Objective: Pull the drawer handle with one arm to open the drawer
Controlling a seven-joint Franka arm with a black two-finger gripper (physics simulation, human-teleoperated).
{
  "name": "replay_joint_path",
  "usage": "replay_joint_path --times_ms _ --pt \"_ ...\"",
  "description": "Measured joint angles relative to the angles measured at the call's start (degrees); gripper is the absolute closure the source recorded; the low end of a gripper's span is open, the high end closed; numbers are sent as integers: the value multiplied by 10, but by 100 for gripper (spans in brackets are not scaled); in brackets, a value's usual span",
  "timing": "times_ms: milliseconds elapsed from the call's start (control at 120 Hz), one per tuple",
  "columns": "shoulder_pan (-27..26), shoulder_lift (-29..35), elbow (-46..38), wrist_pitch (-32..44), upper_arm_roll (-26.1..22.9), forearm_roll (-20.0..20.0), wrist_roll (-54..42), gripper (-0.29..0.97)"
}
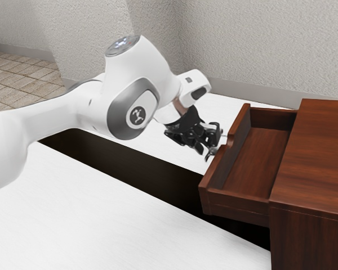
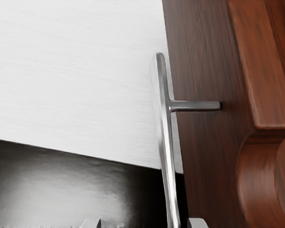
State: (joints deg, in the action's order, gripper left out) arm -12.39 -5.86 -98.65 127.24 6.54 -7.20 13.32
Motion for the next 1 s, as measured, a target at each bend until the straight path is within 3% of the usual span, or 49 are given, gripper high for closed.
replay_joint_path --times_ms 758,1000 --pt "20 10 -12 0 2 13 26 44" --pt "24 14 -16 0 2 34 40 50"
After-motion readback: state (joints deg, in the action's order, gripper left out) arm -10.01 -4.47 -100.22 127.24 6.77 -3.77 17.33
